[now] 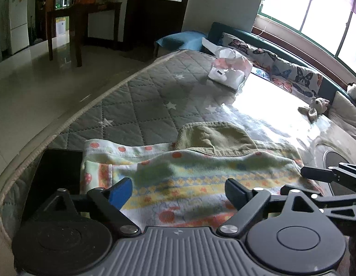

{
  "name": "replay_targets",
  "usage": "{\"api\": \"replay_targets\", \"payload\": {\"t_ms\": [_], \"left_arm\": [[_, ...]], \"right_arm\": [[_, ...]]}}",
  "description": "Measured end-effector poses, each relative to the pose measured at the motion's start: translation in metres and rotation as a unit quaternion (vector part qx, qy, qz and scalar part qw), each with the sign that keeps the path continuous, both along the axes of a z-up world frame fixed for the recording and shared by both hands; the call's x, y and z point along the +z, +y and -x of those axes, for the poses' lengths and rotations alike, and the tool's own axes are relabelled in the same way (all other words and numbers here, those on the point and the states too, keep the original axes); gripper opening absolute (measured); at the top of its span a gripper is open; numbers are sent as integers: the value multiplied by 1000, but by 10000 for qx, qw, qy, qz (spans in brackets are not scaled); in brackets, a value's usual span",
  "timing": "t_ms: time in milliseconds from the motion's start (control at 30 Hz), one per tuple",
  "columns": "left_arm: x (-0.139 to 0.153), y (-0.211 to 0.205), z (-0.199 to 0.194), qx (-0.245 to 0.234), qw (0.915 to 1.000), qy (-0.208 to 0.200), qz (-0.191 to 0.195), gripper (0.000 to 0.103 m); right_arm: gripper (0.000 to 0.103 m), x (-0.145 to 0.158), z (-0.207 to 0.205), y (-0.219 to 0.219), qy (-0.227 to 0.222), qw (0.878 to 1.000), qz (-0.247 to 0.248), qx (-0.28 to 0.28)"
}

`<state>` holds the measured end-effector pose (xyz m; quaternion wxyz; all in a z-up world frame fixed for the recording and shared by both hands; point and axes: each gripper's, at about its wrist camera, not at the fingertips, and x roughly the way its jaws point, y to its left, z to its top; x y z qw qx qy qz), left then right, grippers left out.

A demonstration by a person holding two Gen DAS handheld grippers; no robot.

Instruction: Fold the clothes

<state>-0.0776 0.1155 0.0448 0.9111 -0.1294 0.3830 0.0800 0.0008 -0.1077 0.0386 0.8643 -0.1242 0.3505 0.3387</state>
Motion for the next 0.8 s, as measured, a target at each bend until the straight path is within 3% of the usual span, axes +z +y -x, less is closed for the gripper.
{"api": "replay_targets", "payload": {"t_ms": [167, 800], "left_arm": [[4, -6, 15, 37, 9999, -73, -93, 101], [-10, -26, 54, -237, 9985, -56, -486, 101]], "right_arm": [[63, 2, 15, 0, -47, 9999, -12, 136], [63, -9, 7, 17, 174, 9997, -171, -25]]}}
